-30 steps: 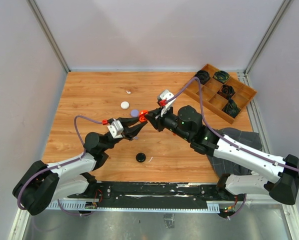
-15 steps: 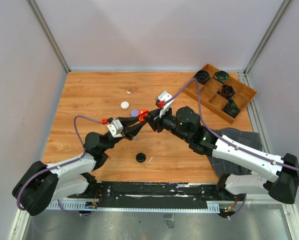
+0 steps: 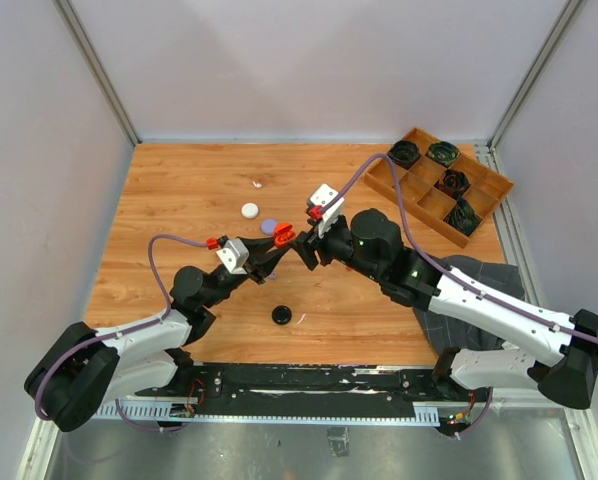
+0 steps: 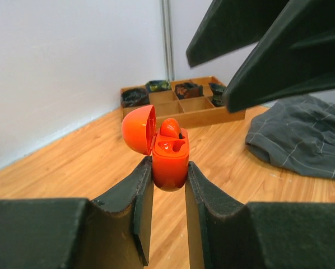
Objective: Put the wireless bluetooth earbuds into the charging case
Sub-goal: Place the earbud in the charging case, then pick up the earbud from the center of the board.
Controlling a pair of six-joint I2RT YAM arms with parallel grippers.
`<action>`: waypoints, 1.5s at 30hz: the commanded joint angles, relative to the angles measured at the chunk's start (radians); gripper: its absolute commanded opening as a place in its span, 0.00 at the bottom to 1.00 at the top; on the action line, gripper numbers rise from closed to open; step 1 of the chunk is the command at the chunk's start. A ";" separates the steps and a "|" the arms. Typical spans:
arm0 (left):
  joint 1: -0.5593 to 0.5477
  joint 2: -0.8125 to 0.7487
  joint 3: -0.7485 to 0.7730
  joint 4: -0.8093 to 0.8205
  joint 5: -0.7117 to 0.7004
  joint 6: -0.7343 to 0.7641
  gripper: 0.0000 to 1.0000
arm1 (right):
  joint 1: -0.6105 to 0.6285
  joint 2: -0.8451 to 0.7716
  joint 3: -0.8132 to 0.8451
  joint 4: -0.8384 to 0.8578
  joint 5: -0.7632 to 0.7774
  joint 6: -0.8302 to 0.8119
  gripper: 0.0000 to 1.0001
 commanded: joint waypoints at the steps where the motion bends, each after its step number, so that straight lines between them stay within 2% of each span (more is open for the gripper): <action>1: -0.003 -0.006 -0.023 -0.024 -0.052 -0.012 0.00 | -0.038 -0.007 0.069 -0.142 0.029 -0.067 0.63; 5: -0.003 -0.015 -0.024 -0.086 -0.087 -0.028 0.00 | -0.102 0.022 0.088 -0.252 0.021 -0.063 0.66; 9: -0.002 -0.057 -0.002 -0.240 -0.130 -0.039 0.00 | -0.164 0.049 0.074 -0.335 0.002 -0.051 0.68; 21: -0.002 -0.182 0.045 -0.573 -0.196 -0.119 0.00 | -0.389 0.239 0.024 -0.442 -0.167 0.051 0.66; 32: -0.002 -0.254 0.058 -0.688 -0.174 -0.146 0.00 | -0.457 0.520 0.123 -0.456 -0.220 0.065 0.65; 45: -0.002 -0.249 0.071 -0.717 -0.167 -0.133 0.00 | -0.455 0.682 0.203 -0.491 -0.309 0.062 0.60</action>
